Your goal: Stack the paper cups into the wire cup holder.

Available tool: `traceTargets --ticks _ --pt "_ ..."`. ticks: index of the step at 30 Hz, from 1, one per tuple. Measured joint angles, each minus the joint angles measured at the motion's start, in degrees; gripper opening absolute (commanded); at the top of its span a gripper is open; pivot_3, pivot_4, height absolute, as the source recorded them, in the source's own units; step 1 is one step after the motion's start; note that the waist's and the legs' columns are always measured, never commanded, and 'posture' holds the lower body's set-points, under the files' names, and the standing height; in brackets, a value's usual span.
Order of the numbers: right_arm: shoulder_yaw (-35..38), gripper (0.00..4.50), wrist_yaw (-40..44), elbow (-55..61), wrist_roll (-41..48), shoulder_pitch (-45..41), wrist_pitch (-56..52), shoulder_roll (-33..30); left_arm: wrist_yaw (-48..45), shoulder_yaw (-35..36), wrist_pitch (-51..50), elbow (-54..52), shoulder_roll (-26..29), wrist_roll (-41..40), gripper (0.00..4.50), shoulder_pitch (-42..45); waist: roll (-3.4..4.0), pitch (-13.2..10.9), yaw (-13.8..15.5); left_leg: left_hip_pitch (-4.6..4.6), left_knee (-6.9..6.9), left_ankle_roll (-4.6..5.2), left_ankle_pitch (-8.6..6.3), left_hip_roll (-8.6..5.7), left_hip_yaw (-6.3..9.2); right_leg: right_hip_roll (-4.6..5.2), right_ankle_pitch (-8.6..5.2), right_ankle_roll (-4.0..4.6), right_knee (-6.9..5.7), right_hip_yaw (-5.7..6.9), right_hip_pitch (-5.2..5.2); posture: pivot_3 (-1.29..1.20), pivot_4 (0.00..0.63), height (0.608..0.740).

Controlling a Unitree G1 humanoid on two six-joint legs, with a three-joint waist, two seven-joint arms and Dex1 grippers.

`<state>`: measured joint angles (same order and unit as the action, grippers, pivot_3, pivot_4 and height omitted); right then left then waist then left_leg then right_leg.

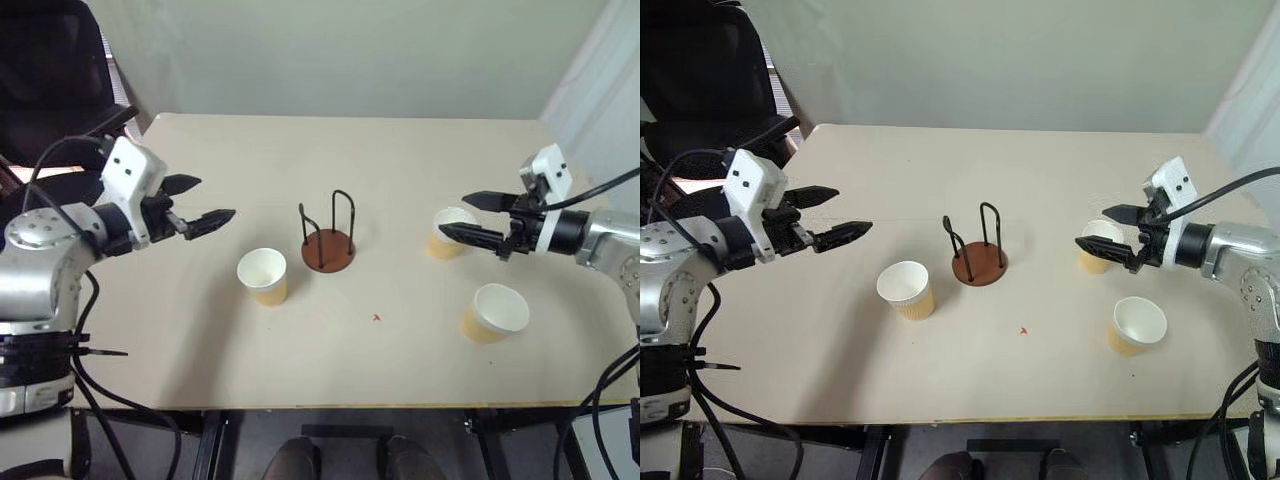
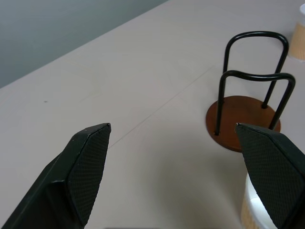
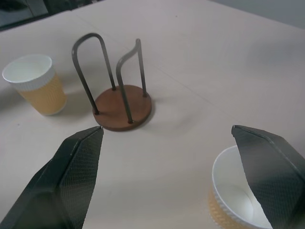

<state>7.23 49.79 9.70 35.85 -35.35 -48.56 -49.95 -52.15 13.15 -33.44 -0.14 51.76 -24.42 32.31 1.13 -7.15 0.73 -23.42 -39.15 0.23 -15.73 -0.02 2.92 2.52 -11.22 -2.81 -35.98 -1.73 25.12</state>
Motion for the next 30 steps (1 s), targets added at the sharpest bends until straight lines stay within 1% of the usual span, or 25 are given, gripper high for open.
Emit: traceTargets --ticks 3,6,8,10,12,16,19,24,30 --pt "0.4 4.50 -0.6 0.3 -0.1 -0.1 0.0 0.0 -0.5 -1.2 0.3 1.2 -0.3 0.0 4.47 1.0 0.00 0.0 0.0 0.00 0.01 -0.04 0.03 0.01 0.02 0.00 0.00 0.01 -0.04 0.01 0.01 0.00 0.150 0.740" --pt "0.7 4.50 -1.5 2.0 -0.2 0.8 0.1 -0.1 -0.9 -3.4 1.9 4.4 -1.8 1.3 4.47 3.3 -0.01 0.0 0.1 0.01 -0.03 -0.08 0.06 0.01 0.07 0.01 0.02 0.02 -0.09 0.03 -0.02 0.00 0.150 0.740" --pt "2.6 4.50 -2.3 3.5 0.0 3.0 -0.7 -0.9 -0.9 -5.5 2.2 7.2 -3.9 2.0 4.47 7.1 -0.05 0.0 0.6 -0.02 -0.08 -0.06 0.10 -0.01 0.11 0.03 0.03 0.02 -0.11 0.07 -0.06 0.00 0.150 0.740" --pt "4.1 4.50 -2.5 4.8 0.3 4.6 -1.6 -2.1 -1.5 -6.7 2.2 7.6 -4.2 2.0 4.47 9.8 -0.09 -0.1 0.6 -0.05 -0.09 -0.05 0.10 -0.02 0.09 0.04 0.05 0.01 -0.07 0.05 -0.06 0.00 0.150 0.740" --pt "6.8 4.50 -2.5 5.4 1.3 5.7 -2.5 -3.3 -3.5 -7.3 1.2 6.9 -3.9 1.4 4.47 10.6 -0.08 -0.1 0.5 -0.04 -0.03 -0.05 0.10 -0.05 0.05 0.06 0.06 -0.01 -0.01 0.03 -0.05 0.00 0.150 0.740" --pt "11.4 4.50 -2.5 8.4 4.6 6.2 -5.8 -6.5 -11.1 -11.1 -5.3 1.5 -3.5 -3.3 4.47 8.6 -0.08 -0.1 0.4 -0.04 0.06 -0.12 0.05 -0.01 0.02 0.00 0.04 -0.02 0.02 0.03 0.00 0.00 0.150 0.740" --pt "12.6 4.50 -2.5 9.2 6.1 6.1 -6.8 -7.5 -12.9 -12.3 -8.0 -1.7 -3.2 -5.2 4.47 7.6 -0.09 -0.1 0.3 -0.01 0.05 -0.15 0.06 0.04 0.01 -0.02 0.04 -0.02 -0.02 0.03 0.00 0.00 0.150 0.740" --pt "12.6 4.50 -2.5 9.0 6.8 5.6 -7.1 -7.8 -11.3 -13.7 -8.6 -4.6 -3.2 -4.1 4.47 4.6 -0.08 0.0 0.2 0.07 0.01 -0.14 0.16 0.03 0.01 0.00 0.05 -0.01 -0.13 -0.01 -0.04 0.00 0.150 0.740" --pt "12.6 4.50 -2.4 9.0 6.8 5.5 -7.0 -8.4 -6.8 -16.6 -7.8 -4.9 -6.0 -0.4 4.47 2.5 -0.08 0.0 0.3 0.10 -0.02 -0.09 0.21 0.02 0.03 0.02 0.07 0.01 -0.15 0.01 -0.11 0.00 0.150 0.740"
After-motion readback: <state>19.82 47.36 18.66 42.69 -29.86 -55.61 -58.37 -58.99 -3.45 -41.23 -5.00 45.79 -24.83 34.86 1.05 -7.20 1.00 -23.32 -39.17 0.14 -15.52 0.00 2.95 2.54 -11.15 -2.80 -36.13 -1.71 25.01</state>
